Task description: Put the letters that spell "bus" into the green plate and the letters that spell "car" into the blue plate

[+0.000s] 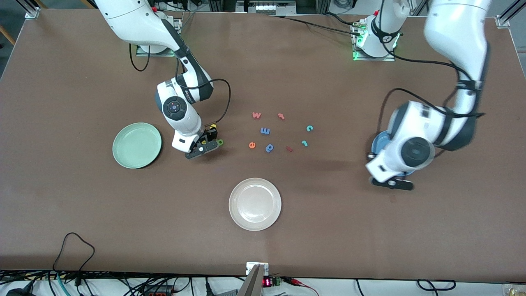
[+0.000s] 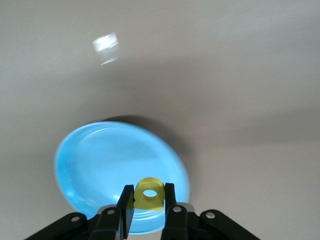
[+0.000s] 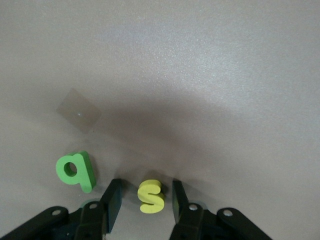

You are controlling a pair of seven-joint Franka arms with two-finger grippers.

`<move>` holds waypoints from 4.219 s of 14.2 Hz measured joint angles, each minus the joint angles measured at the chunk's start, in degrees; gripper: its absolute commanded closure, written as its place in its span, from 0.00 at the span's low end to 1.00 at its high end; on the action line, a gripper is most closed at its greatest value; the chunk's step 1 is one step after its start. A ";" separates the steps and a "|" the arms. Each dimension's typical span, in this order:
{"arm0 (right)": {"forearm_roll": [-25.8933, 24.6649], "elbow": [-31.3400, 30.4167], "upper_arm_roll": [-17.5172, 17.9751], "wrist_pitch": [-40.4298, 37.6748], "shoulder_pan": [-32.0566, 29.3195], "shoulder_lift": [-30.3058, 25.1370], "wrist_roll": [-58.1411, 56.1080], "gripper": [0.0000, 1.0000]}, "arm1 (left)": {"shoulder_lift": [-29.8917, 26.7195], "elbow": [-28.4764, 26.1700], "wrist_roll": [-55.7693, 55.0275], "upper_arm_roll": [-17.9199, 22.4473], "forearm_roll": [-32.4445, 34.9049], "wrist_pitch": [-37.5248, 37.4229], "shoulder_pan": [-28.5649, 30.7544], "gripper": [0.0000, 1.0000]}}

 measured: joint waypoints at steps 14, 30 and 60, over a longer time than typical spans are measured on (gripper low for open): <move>-0.13 0.16 -0.36 0.03 -0.16 -0.29 -0.17 1.00 | -6.81 -13.75 -0.09 -6.94 -1.15 3.66 4.20 0.00; -0.15 -4.55 -1.47 -15.07 -25.17 -10.59 -1.81 0.00 | 6.08 -13.66 -40.86 -21.88 -1.40 27.38 -3.46 0.38; -0.06 -5.01 6.89 -6.88 -3.08 -4.92 33.06 0.48 | 3.58 3.20 -7.55 -19.65 7.64 -7.91 13.96 0.90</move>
